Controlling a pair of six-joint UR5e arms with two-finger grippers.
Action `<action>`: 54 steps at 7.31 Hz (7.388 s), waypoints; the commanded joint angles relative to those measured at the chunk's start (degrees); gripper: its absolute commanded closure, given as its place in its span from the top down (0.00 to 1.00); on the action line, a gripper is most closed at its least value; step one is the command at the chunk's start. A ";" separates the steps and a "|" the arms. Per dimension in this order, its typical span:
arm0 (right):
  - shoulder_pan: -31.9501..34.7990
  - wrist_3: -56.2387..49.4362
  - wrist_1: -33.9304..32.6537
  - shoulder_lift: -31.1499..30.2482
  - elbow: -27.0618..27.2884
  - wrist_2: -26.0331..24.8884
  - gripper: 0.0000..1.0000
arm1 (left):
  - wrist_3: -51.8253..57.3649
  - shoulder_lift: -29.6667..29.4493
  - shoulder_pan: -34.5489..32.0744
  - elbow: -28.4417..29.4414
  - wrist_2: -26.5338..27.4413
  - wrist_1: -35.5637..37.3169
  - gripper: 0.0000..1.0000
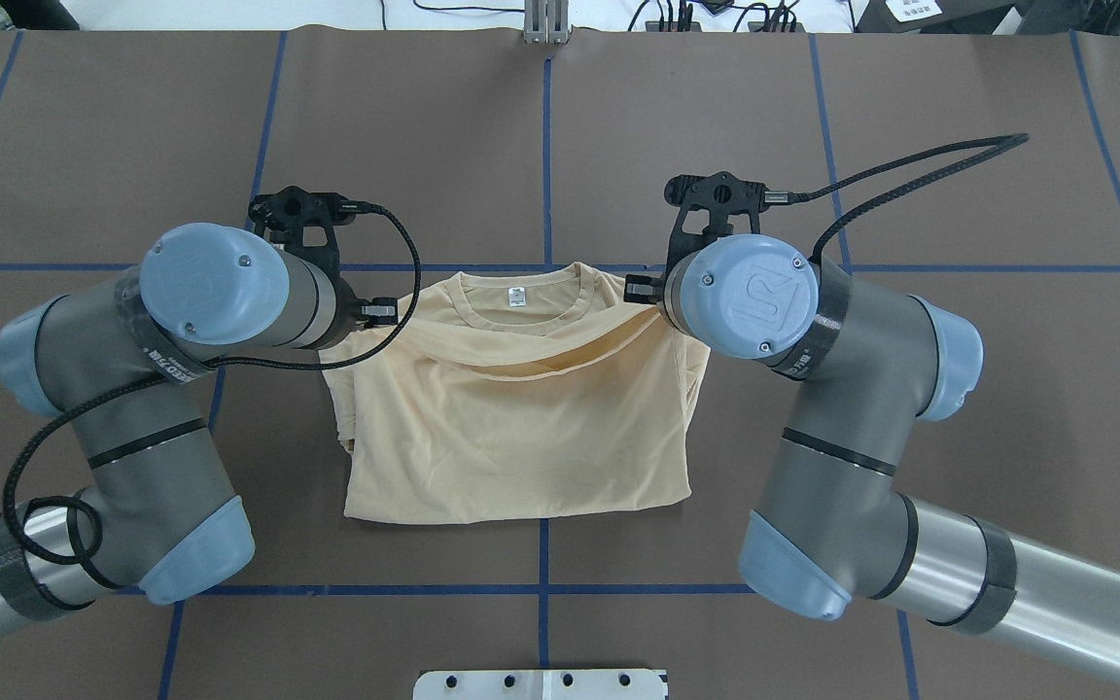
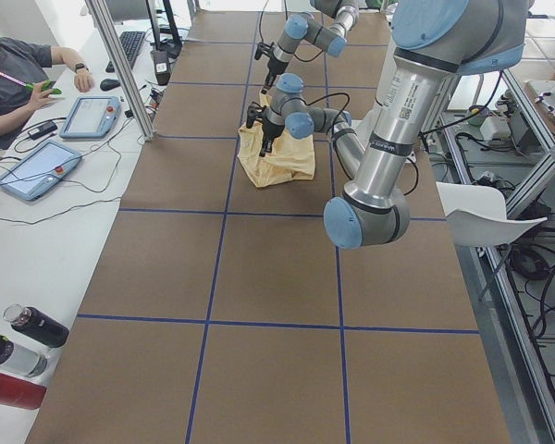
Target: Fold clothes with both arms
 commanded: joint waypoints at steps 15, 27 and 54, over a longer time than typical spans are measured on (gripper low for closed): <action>8.13 -8.43 8.11 -2.85 -2.05 15.15 1.00 | 13.12 5.46 -3.30 1.62 -7.15 -11.72 1.00; 8.41 -10.28 8.19 -7.81 3.53 15.35 1.00 | -1.48 14.10 12.53 -1.47 -3.04 -20.03 0.14; -3.28 9.49 14.26 18.38 -29.25 0.59 0.57 | 31.31 -7.69 -20.08 36.15 -8.58 -36.99 1.00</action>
